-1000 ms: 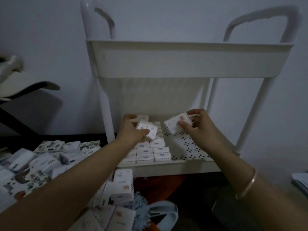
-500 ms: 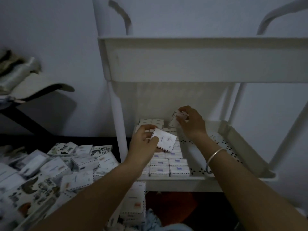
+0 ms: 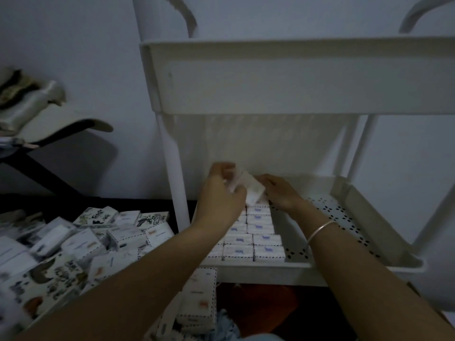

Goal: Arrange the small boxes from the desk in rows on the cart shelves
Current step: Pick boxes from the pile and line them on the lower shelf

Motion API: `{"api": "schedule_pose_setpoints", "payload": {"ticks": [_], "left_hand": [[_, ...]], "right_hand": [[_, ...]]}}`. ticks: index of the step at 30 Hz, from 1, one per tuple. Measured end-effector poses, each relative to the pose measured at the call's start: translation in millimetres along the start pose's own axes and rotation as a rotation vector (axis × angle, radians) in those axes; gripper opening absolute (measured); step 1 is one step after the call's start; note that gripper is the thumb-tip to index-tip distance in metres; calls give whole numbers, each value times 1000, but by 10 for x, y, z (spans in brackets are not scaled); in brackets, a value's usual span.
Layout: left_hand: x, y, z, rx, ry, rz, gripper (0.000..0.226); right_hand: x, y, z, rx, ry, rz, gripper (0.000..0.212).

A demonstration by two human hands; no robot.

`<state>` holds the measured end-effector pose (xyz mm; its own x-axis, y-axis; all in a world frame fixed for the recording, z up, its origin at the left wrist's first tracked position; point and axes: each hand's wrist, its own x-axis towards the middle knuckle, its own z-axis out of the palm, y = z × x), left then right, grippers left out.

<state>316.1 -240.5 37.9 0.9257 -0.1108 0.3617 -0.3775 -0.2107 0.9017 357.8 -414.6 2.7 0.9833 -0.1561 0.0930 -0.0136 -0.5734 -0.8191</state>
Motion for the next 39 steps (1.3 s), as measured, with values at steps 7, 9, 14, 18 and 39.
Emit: {"api": "schedule_pose_setpoints", "payload": {"ticks": [7,9,14,18,39], "left_hand": [[749,142,250,490,-68,327,29],[878,69,347,573,-154,358,28],[1093,-63,442,697,-377,377,28],[1177,-187,432,768,-459,298,37],[144,255,-180,975,-620,373,25]], "right_hand": [[-47,-37,-31,426,55,243,49],[-38,-18,-36,442,43,268,53],[42,84,-25,400,16,269,63],[68,114,-56,349,5,266,74],[-375,-69,-55,-396,256,-44,52]]}}
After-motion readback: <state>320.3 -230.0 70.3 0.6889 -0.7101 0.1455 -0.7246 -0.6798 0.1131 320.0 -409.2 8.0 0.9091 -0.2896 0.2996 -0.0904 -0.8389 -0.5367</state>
